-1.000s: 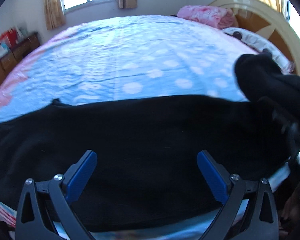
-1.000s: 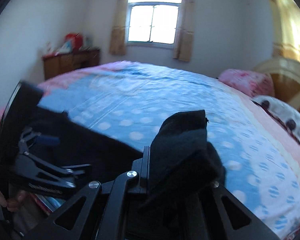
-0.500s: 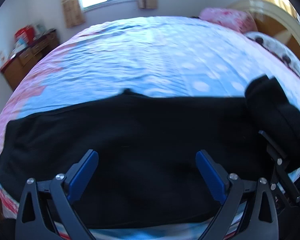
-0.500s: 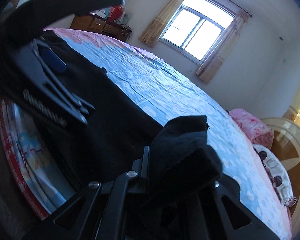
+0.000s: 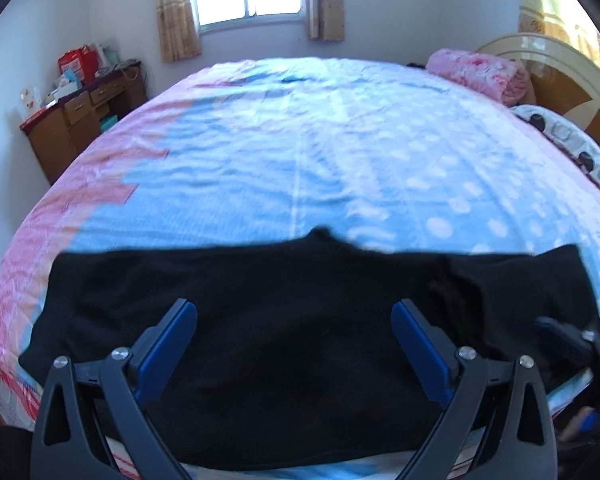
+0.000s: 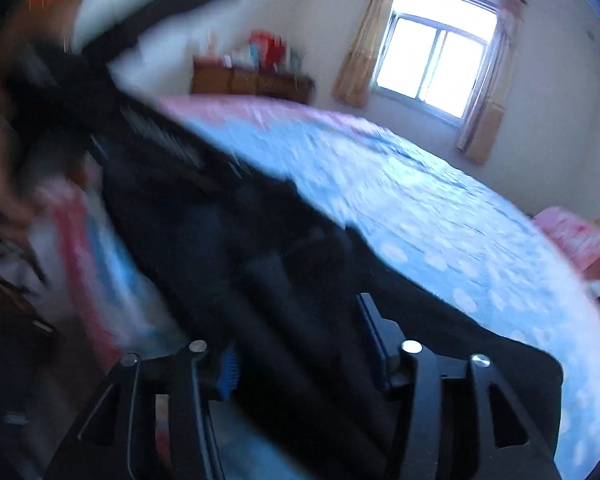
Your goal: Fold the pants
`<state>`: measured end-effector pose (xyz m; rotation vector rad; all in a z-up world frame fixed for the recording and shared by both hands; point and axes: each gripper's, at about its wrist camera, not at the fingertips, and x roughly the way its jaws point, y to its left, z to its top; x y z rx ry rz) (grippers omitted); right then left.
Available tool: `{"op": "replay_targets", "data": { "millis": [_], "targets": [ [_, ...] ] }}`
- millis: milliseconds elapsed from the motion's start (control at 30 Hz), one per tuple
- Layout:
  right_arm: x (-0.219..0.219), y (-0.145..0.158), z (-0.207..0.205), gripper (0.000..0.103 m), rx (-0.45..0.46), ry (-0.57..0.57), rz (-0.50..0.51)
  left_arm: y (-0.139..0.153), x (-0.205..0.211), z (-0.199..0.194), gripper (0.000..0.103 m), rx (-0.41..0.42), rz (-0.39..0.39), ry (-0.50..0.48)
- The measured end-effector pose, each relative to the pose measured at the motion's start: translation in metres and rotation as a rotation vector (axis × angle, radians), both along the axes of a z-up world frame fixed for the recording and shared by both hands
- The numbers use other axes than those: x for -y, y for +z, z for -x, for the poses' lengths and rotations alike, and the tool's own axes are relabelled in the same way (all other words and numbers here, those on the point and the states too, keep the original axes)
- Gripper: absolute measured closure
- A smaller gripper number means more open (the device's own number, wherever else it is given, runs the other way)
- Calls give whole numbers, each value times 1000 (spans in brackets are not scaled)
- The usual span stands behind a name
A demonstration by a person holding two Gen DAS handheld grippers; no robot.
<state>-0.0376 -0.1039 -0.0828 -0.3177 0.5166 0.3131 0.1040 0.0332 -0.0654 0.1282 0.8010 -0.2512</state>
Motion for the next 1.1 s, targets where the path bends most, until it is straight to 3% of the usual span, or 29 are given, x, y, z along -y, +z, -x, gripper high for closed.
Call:
{"op": "replay_targets", "data": {
  "millis": [100, 267, 367, 467, 567, 600, 667, 767, 900, 1000, 1067, 1100],
  "targets": [
    [31, 35, 29, 50, 57, 2, -147, 16, 24, 5, 3, 37, 5, -75],
    [124, 64, 44, 49, 41, -229, -299, 33, 72, 9, 3, 83, 17, -174],
    [143, 44, 49, 50, -17, -361, -179, 14, 99, 8, 3, 29, -33, -190],
    [147, 16, 60, 49, -94, -325, -158, -13, 109, 20, 3, -46, -47, -215],
    [150, -17, 59, 49, -237, -327, -133, -42, 110, 34, 3, -111, -79, -227],
    [146, -16, 65, 49, -227, -326, -128, -51, 110, 36, 3, -123, -99, -219],
    [145, -1, 69, 49, -193, -314, -144, -54, 105, 39, 2, -125, -67, -210],
    [160, 34, 76, 49, -60, -322, -255, -49, 105, 37, 3, -125, -52, -204],
    [177, 45, 40, 49, -74, -357, -359, -53, 103, 37, 2, -117, -55, -189],
    [177, 20, 0, 49, -189, -333, -402, -56, 100, 34, 0, -113, -42, -188],
    [174, -3, -28, 49, -283, -363, -374, -55, 98, 35, 0, -108, -43, -199],
    [172, -5, -31, 49, -265, -378, -354, -51, 95, 36, 0, -98, -40, -199]
  ]
}}
